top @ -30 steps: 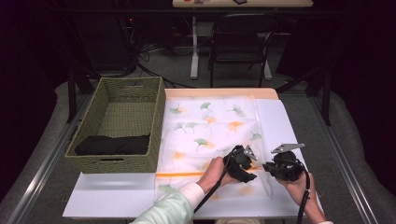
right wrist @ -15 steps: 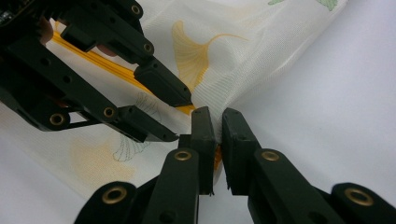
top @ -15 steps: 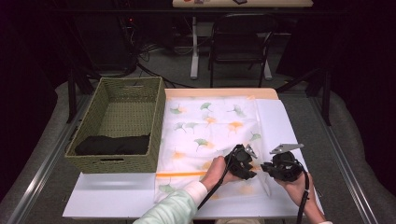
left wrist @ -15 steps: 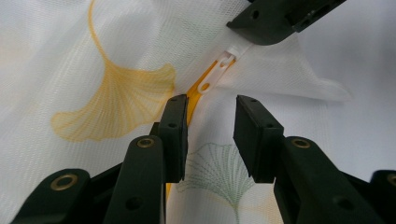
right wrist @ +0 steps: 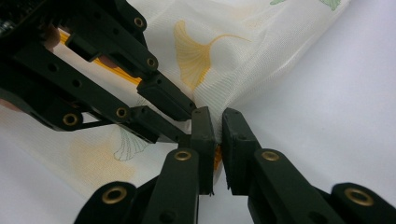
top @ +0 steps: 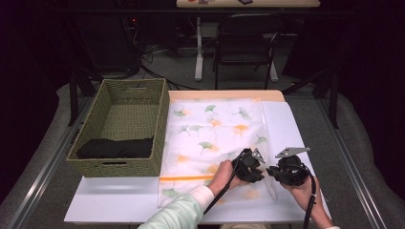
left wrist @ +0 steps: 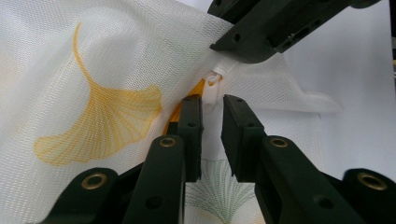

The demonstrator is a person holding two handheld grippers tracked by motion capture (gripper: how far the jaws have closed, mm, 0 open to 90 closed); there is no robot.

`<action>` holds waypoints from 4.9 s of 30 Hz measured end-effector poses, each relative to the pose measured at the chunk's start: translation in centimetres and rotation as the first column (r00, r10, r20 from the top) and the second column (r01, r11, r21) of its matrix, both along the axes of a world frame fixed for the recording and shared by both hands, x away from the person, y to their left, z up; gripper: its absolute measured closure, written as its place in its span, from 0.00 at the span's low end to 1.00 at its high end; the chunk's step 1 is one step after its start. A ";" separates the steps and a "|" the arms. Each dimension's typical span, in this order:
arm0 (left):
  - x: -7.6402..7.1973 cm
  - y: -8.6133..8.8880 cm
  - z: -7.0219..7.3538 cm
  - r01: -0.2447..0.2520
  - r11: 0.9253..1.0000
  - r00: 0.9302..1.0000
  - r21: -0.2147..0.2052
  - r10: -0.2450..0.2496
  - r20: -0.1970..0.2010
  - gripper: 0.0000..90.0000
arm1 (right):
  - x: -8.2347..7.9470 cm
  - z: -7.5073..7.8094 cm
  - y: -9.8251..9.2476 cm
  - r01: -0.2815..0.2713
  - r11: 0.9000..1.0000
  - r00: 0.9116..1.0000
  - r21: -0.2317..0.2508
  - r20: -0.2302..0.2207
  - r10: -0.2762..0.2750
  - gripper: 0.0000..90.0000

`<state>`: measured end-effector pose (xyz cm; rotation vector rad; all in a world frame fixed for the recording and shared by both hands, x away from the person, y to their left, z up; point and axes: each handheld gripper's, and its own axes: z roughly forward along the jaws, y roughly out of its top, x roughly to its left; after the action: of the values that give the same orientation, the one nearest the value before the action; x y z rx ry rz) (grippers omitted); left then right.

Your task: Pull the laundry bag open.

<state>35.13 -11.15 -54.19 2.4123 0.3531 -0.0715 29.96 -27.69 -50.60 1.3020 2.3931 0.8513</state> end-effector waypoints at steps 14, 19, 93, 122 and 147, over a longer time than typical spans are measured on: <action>-0.3 -0.2 -0.4 -0.039 0.999 0.999 -0.034 0.039 0.003 0.98 | 0.0 -0.1 0.0 -0.004 1.000 1.000 0.000 0.000 0.004 0.93; -0.4 -0.3 -0.5 -0.043 0.998 0.999 -0.049 0.044 0.010 0.98 | -0.1 -0.1 0.0 0.004 1.000 1.000 0.010 -0.005 -0.004 0.93; -1.1 1.3 -1.2 -0.268 0.961 0.963 -0.069 0.266 -0.044 0.99 | -0.2 -0.2 0.0 0.040 0.999 0.999 0.010 -0.001 -0.040 0.94; -1.5 3.5 -1.1 -0.287 0.958 0.958 -0.027 0.286 -0.034 1.00 | 0.0 -0.6 -0.4 0.063 0.998 0.998 -0.014 -0.024 -0.063 0.94; -1.9 6.9 -0.6 -0.316 0.949 0.948 -0.020 0.315 -0.043 0.99 | 0.2 -0.9 -0.5 0.085 0.996 0.995 -0.032 -0.046 -0.086 0.94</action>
<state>33.23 -4.21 -54.82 2.2998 0.7468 0.0203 30.14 -28.17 -51.50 1.4172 2.3575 0.7658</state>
